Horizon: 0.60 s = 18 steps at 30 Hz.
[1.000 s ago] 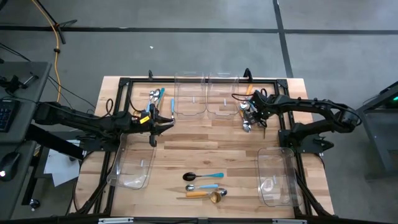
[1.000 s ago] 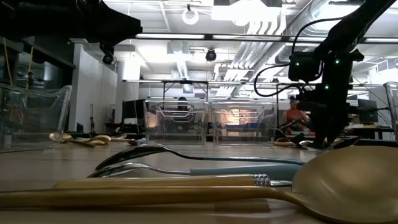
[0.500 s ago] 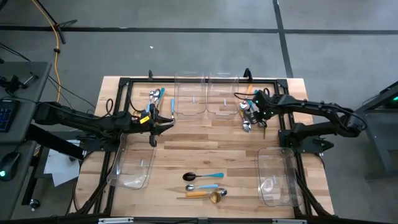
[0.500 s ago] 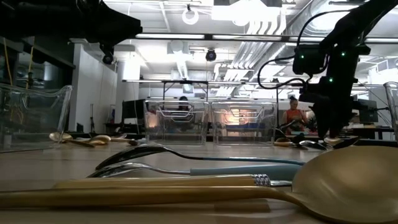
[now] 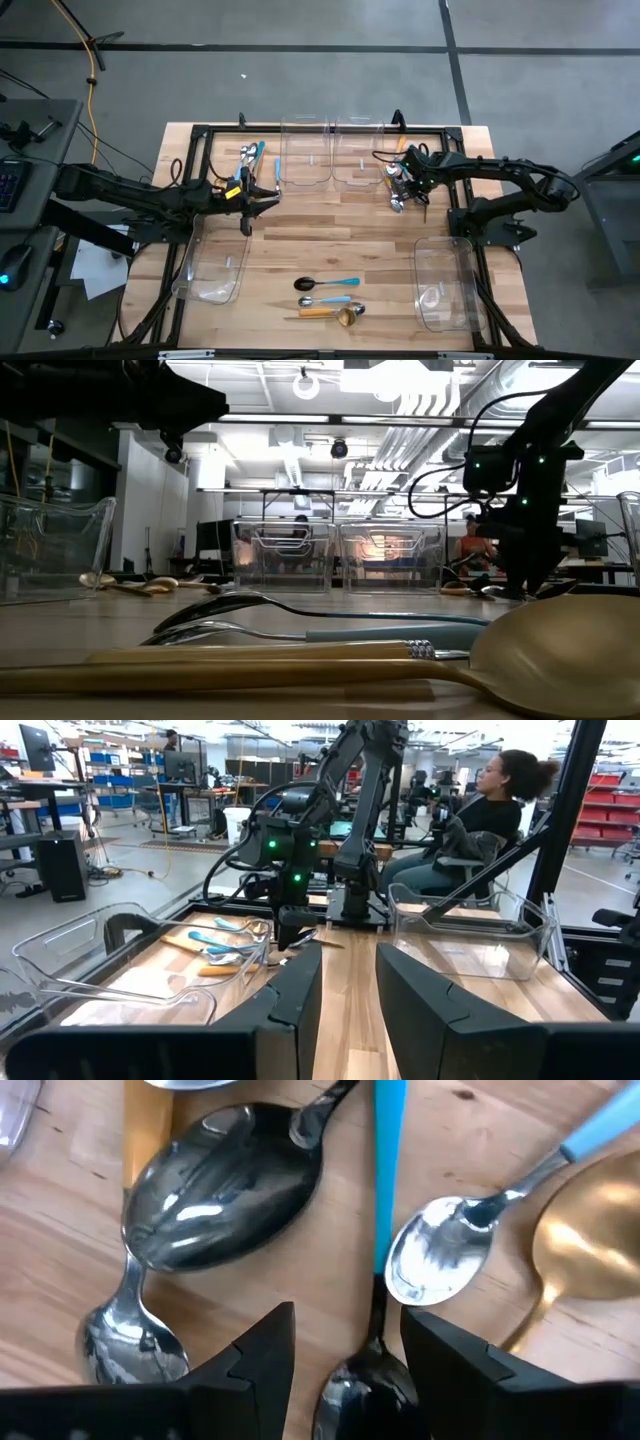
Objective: Sort silverware by color (type)
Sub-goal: Put the black spoon into the bottom left transparent bin
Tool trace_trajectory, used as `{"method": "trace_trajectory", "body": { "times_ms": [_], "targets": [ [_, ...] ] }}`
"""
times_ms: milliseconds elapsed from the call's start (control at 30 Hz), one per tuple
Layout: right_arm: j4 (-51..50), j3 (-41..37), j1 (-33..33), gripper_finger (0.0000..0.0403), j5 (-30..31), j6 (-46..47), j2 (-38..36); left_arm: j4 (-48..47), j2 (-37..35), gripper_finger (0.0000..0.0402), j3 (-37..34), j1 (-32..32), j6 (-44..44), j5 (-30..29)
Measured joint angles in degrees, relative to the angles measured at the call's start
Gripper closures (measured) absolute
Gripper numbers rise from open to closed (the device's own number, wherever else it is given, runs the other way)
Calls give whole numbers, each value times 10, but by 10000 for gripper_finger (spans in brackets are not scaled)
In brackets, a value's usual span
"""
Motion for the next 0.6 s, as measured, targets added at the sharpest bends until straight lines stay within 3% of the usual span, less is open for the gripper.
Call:
{"method": "trace_trajectory", "body": {
  "times_ms": [333, 600],
  "targets": [
    [4, 3, 0, 250, 3, -2, 40, 0, 0, 312, 0, 0, 0, 0],
    [5, 1, 0, 358, 8, -6, 27, 0, 0, 312, 0, 0, 0, 0]
  ]
}}
